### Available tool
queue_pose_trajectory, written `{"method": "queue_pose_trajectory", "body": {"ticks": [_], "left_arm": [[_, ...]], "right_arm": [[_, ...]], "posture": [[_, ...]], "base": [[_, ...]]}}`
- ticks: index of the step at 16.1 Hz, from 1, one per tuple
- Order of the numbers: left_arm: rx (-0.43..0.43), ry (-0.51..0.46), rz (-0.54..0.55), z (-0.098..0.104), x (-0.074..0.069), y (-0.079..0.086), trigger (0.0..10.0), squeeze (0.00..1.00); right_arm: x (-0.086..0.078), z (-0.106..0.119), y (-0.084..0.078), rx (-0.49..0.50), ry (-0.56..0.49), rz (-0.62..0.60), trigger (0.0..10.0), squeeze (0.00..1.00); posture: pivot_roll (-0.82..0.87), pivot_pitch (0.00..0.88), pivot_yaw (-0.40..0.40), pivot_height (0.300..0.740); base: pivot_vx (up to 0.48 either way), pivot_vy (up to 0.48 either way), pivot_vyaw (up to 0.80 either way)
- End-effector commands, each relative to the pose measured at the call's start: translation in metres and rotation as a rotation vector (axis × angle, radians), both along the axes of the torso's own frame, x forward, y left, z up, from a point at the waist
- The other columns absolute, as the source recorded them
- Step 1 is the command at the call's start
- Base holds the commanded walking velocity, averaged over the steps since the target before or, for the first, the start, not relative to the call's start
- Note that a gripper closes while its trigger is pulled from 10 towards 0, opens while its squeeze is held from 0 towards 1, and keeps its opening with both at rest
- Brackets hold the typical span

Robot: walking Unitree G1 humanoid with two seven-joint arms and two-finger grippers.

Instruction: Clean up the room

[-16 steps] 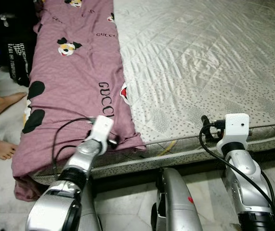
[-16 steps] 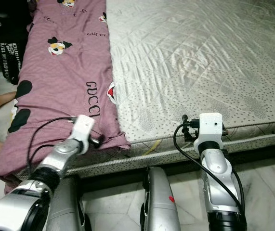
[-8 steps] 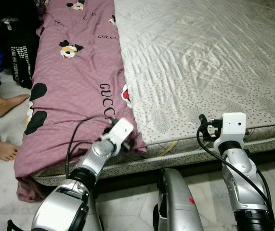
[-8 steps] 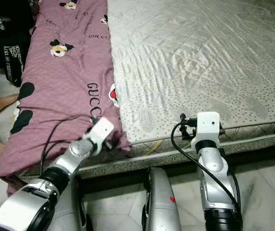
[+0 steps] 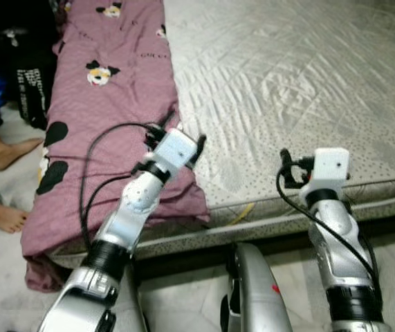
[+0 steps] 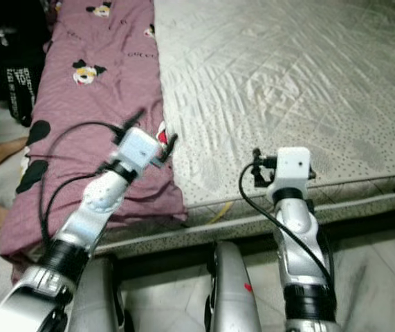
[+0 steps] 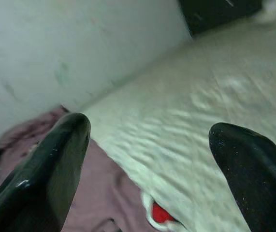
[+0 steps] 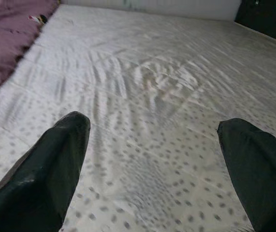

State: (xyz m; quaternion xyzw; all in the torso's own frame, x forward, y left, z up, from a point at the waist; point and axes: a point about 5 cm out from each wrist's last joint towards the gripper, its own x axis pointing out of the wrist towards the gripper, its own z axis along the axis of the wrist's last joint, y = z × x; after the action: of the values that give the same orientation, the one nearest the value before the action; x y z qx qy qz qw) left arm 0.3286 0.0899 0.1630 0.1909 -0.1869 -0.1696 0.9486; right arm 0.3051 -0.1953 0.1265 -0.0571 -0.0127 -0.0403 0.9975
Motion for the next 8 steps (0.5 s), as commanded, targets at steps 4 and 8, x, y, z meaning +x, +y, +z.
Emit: {"method": "queue_pose_trajectory", "body": {"ticks": [4, 8], "left_arm": [[-0.323, 0.092, 0.253, -0.012, -0.022, 0.053, 10.0, 0.00], [-0.338, 0.081, 0.417, -0.020, -0.049, 0.087, 10.0, 0.00]], "right_arm": [[0.011, 0.000, 0.016, 0.084, -0.024, 0.039, 10.0, 0.00], [0.022, 0.002, 0.030, 0.141, -0.044, 0.090, 10.0, 0.00]], "posture": [[0.03, 0.000, 0.033, 0.552], [0.08, 0.000, 0.030, 0.552]], "base": [[0.000, 0.000, 0.00], [0.000, 0.000, 0.00]]}}
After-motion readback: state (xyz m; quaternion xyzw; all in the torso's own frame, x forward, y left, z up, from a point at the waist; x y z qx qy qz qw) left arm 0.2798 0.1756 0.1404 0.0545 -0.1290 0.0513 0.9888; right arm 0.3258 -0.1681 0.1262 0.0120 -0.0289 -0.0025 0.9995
